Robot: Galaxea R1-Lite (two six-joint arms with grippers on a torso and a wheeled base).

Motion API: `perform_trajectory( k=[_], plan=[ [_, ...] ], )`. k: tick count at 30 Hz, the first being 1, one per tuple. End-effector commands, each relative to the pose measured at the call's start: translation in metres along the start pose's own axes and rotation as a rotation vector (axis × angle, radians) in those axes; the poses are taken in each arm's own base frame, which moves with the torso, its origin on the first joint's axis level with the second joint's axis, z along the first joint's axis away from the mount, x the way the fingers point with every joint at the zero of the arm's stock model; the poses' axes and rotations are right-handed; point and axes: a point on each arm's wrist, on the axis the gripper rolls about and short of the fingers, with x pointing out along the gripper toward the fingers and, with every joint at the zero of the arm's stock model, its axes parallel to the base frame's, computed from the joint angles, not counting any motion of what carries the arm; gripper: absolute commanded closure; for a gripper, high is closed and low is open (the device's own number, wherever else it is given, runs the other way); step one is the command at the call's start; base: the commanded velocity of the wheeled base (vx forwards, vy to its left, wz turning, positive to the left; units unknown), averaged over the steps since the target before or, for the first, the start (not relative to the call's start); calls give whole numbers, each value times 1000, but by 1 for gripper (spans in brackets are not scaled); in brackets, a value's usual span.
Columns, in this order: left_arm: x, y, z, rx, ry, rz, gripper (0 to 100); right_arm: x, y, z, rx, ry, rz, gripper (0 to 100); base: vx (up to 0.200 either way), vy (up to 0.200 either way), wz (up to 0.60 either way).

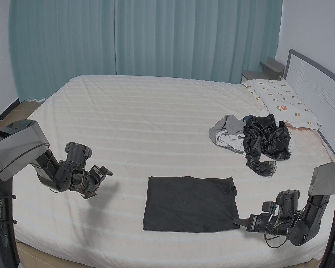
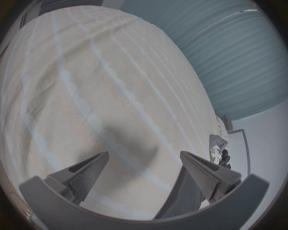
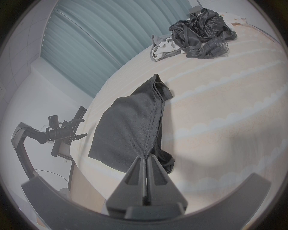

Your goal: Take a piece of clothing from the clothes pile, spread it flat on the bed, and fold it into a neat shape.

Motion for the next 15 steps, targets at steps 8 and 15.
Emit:
perform_trajectory(
  k=[8,15],
  plan=[
    [1,0,0,0,-1,3,0,30,-3,63,67,-207,54,0,0,0,0],
    [0,1,-1,0,0,4,0,86,-3,68,50,-218,-7,0,0,0,0]
  ],
)
